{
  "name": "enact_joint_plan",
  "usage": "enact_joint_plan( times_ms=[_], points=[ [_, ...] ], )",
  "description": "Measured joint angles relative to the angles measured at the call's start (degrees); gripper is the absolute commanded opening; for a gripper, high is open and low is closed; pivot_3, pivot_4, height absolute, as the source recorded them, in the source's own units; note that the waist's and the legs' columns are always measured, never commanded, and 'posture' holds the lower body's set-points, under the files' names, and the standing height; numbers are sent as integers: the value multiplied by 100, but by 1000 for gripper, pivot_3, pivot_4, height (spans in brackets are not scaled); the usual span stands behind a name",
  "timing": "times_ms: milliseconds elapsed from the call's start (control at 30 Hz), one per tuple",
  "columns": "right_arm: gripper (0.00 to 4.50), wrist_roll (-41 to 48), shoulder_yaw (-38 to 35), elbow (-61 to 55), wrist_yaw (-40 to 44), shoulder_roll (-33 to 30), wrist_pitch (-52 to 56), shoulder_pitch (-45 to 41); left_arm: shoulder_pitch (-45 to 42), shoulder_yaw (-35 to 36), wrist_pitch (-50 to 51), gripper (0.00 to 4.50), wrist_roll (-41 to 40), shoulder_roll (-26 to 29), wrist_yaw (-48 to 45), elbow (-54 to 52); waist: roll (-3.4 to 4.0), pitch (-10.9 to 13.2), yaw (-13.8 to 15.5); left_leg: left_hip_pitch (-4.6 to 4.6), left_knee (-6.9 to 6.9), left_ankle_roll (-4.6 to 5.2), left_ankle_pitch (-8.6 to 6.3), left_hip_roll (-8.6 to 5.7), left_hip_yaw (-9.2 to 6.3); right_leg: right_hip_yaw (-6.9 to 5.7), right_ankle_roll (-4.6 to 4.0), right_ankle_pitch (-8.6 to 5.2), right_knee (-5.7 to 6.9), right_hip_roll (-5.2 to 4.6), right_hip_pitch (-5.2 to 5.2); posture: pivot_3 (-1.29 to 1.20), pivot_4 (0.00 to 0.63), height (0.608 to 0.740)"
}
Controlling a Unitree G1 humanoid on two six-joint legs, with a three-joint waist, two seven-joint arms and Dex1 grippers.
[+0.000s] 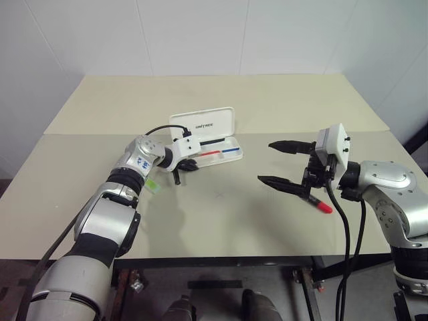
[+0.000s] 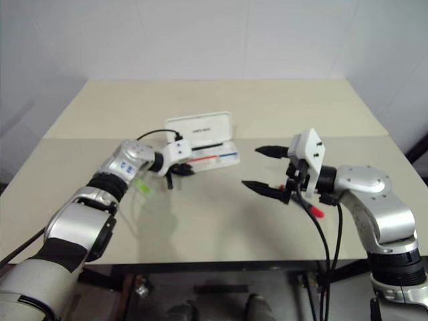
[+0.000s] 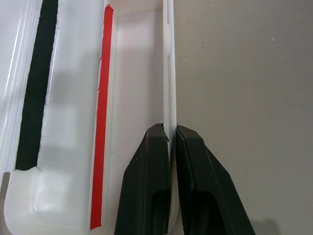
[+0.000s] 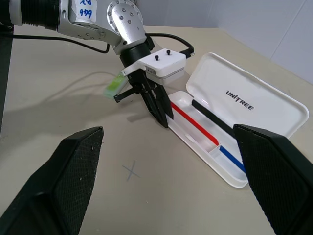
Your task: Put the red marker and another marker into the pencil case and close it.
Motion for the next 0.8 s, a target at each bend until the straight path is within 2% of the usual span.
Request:
enact_joint_plan(
  times_ms=[367,667,800],
  points=[
    [4500,-3,0,32,2,0,-1,-106,214,173,-301,28,-116,125,-297,-323,0,0,-2,-11,-7,1,-1,0,0,-1,0,0,-14,0,-9,0,150,740],
    [4500,8,1,29,-1,0,18,-79,869,313,-468,28,-554,377,-979,-1800,0,0,-26,-14,-10,1,-2,3,2,0,0,-1,-18,0,-12,0,150,740],
    [4500,30,-10,-6,-3,-13,52,43,1253,310,-199,28,-661,581,-1299,-2580,1,0,-20,-14,-9,2,-3,3,2,0,0,-1,-16,0,-12,0,150,740]
  ],
)
